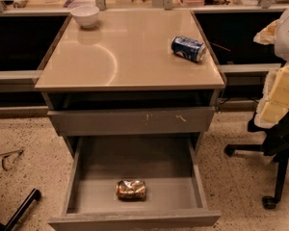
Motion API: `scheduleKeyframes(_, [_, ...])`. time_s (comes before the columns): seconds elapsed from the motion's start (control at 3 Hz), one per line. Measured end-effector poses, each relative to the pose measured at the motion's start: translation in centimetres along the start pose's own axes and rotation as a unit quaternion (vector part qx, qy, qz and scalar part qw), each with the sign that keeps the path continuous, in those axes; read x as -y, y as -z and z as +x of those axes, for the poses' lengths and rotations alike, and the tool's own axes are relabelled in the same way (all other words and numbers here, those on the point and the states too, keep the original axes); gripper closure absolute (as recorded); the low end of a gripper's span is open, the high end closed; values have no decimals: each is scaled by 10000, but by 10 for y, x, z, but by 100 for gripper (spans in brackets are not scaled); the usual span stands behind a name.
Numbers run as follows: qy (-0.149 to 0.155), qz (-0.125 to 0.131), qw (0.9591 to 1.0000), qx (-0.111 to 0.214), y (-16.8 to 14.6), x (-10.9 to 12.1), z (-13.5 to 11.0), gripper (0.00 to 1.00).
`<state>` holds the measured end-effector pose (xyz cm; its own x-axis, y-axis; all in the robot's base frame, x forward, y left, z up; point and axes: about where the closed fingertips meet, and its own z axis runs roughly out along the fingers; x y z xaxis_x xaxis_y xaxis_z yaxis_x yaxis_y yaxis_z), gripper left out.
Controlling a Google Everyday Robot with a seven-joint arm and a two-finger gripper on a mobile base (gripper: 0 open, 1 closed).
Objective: Pick orange can from middle drawer and place on counter
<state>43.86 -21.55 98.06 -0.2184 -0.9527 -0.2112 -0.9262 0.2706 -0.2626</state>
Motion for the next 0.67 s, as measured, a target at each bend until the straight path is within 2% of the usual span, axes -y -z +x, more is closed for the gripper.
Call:
scheduleKeyframes(0.33, [0, 0, 10000, 0, 0, 0, 0, 0])
scheduleKeyframes(0.67, [10, -150, 9999, 51, -21, -14, -7, 0])
